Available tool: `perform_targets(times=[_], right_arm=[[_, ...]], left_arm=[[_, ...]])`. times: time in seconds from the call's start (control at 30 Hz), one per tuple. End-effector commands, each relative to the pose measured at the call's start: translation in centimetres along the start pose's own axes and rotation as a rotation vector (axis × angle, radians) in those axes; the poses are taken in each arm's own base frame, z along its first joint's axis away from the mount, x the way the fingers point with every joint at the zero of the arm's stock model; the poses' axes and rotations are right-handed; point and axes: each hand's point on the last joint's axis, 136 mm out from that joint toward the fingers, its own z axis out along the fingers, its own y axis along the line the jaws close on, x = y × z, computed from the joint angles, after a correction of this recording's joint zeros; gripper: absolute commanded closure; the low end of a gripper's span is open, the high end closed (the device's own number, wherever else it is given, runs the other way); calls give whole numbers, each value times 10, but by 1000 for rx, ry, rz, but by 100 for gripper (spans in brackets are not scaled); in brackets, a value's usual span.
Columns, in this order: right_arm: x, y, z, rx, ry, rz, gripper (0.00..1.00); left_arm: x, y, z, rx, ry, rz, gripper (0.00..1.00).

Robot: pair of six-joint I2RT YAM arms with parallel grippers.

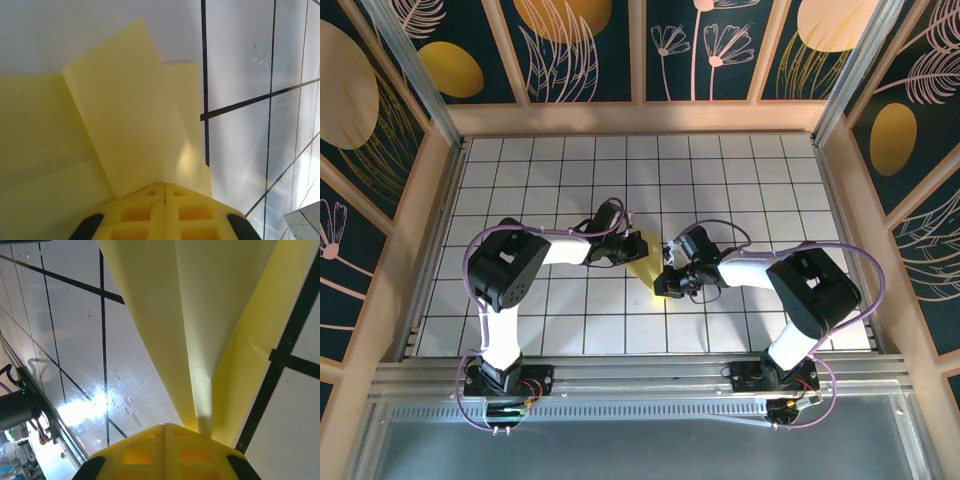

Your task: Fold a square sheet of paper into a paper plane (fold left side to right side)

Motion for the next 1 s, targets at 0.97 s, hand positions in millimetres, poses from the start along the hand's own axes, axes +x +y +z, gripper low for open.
perform_targets(times=[0.97], right_arm=[[14, -22, 4, 72, 33, 41, 100]], left_arm=[[28, 54, 2, -188, 67, -76, 100]])
